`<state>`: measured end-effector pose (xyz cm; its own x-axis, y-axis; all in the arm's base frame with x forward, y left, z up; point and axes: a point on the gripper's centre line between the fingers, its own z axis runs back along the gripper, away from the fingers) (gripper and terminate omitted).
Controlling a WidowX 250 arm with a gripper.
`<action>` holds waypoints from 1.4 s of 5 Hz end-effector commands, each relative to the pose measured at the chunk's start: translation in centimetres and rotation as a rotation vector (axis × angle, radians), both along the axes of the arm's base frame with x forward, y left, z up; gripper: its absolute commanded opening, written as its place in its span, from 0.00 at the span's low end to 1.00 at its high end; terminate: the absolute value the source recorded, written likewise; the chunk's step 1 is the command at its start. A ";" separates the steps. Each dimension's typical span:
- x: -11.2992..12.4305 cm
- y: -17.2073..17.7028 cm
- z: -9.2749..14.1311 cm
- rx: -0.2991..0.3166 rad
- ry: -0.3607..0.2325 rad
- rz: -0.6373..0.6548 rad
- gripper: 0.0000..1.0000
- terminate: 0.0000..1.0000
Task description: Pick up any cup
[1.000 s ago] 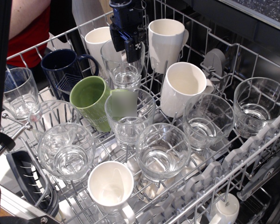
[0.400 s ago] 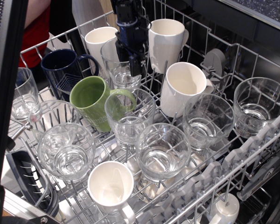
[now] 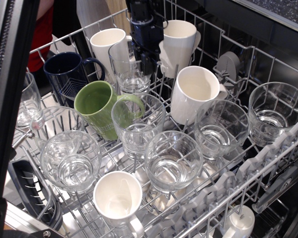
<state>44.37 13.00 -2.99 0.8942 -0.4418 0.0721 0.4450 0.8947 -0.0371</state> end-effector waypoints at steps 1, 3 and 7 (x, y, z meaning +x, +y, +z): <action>1.3 1.2 4.0 0.037 -0.129 -0.013 0.00 0.00; -0.1 0.7 8.8 0.084 -0.266 -0.095 0.00 0.00; 0.6 -0.3 17.3 0.162 -0.305 -0.054 0.00 0.00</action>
<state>44.44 12.61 9.05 0.8537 -0.4945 0.1631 0.4769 0.8683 0.1366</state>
